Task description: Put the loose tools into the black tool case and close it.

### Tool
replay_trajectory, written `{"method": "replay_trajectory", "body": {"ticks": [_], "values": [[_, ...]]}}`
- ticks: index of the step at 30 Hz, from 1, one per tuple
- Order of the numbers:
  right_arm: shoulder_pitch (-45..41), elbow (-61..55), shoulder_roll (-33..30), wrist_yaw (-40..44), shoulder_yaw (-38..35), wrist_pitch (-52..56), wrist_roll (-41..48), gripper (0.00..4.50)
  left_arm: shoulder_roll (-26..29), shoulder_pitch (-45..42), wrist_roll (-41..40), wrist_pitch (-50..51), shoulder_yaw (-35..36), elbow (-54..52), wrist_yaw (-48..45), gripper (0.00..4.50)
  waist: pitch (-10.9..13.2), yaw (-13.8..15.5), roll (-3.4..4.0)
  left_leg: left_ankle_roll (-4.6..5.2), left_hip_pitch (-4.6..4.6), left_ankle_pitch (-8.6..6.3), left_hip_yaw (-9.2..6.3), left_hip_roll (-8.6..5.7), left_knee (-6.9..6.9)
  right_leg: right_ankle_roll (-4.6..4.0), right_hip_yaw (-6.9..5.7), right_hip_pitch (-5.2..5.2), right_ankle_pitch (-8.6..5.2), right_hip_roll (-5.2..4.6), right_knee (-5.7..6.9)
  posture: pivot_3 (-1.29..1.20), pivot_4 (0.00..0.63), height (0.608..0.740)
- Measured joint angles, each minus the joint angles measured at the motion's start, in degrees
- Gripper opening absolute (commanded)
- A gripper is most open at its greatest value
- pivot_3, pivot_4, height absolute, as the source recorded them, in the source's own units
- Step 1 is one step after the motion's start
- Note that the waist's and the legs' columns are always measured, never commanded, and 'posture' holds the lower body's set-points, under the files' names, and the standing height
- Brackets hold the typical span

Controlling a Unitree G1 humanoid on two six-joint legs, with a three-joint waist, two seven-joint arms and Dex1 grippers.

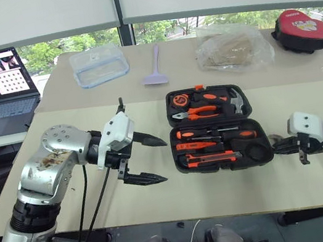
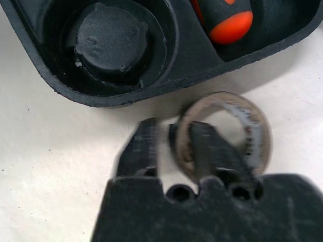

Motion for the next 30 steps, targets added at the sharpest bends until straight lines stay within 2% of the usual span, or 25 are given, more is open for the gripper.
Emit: {"method": "replay_trajectory", "body": {"ticks": [6, 11, 14, 17, 25, 27, 28, 29, 30], "values": [[3.4, -14.5, -4.6, 2.4, -9.6, 14.5, 10.8, 0.05, 0.2, 0.0, 0.0, -0.3, -0.6, 0.2, -0.4, 4.5, 0.0, -0.3, 0.11, -0.01, 0.03, 0.0, -0.01, 0.06, -0.02, -0.23, 0.04, -0.01, 0.14, 0.01, 0.01, 0.0, 0.15, 0.731], [5.3, -29.2, -4.8, 1.0, -11.9, 26.7, 19.3, 0.05, 0.2, -0.1, 0.2, -2.4, -1.9, 0.8, -0.7, 4.5, 0.0, -0.2, 0.11, -0.03, -0.02, -0.02, -0.06, 0.07, -0.03, -0.27, 0.0, -0.03, 0.14, -0.02, -0.01, 0.0, 0.15, 0.731], [7.2, -32.6, -2.7, -2.7, -10.2, 27.4, 17.7, 0.05, -0.1, -0.1, 0.3, -2.7, -2.2, 1.7, -0.6, 4.5, 0.0, 0.4, 0.09, -0.03, -0.04, -0.02, -0.07, 0.03, -0.01, -0.26, -0.02, -0.02, 0.14, -0.05, -0.04, 0.0, 0.15, 0.731], [9.6, -30.7, -1.0, -6.3, -6.4, 25.9, 13.4, 0.05, -0.4, -1.0, 0.3, -2.7, -3.1, 2.0, -0.6, 4.5, 0.1, 0.8, 0.08, -0.02, -0.15, -0.02, -0.06, -0.05, -0.01, -0.24, -0.02, -0.1, 0.14, -0.1, -0.04, 0.0, 0.15, 0.731], [12.7, -27.1, -0.8, -6.7, -7.5, 19.2, 10.3, 2.8, -0.7, -2.5, 0.7, -4.1, -4.0, 3.5, -0.6, 4.5, 0.1, 0.4, 0.08, -0.03, -0.02, -0.01, -0.03, -0.01, -0.03, 0.0, -0.03, -0.01, -0.02, 0.02, -0.02, 0.0, 0.15, 0.731], [13.7, -27.2, -0.8, -6.4, -7.6, 18.8, 10.2, 3.33, -0.7, -2.5, 0.8, -4.3, -4.0, 3.5, -0.6, 4.5, 0.1, 0.4, 0.07, -0.02, -0.03, -0.01, -0.03, -0.01, -0.02, 0.01, -0.02, -0.02, -0.01, 0.01, -0.03, 0.0, 0.15, 0.731], [14.4, -27.2, -0.8, -6.3, -7.6, 18.8, 10.3, 3.76, -0.7, -2.4, 0.9, -4.4, -4.0, 3.5, -0.6, 4.5, 0.1, 0.5, 0.07, -0.02, -0.04, -0.01, -0.03, -0.02, -0.02, 0.01, -0.01, -0.02, -0.02, 0.0, -0.03, 0.0, 0.15, 0.731], [14.6, -27.3, -0.7, -6.3, -7.6, 19.0, 10.8, 4.02, -0.6, -2.3, 1.2, -4.6, -4.0, 3.6, -0.6, 4.5, 0.1, 0.5, 0.08, -0.02, -0.04, -0.01, -0.03, -0.03, -0.02, 0.01, -0.01, -0.02, -0.01, -0.01, -0.02, 0.0, 0.15, 0.731], [14.6, -27.8, -0.6, -6.2, -8.0, 19.5, 11.6, 4.02, -0.6, -2.2, 1.4, -4.8, -4.0, 3.8, -0.4, 4.5, 0.1, 0.5, 0.08, -0.02, -0.04, -0.01, -0.03, -0.03, -0.02, 0.01, -0.01, -0.03, -0.01, -0.01, -0.03, 0.0, 0.15, 0.731]]}}
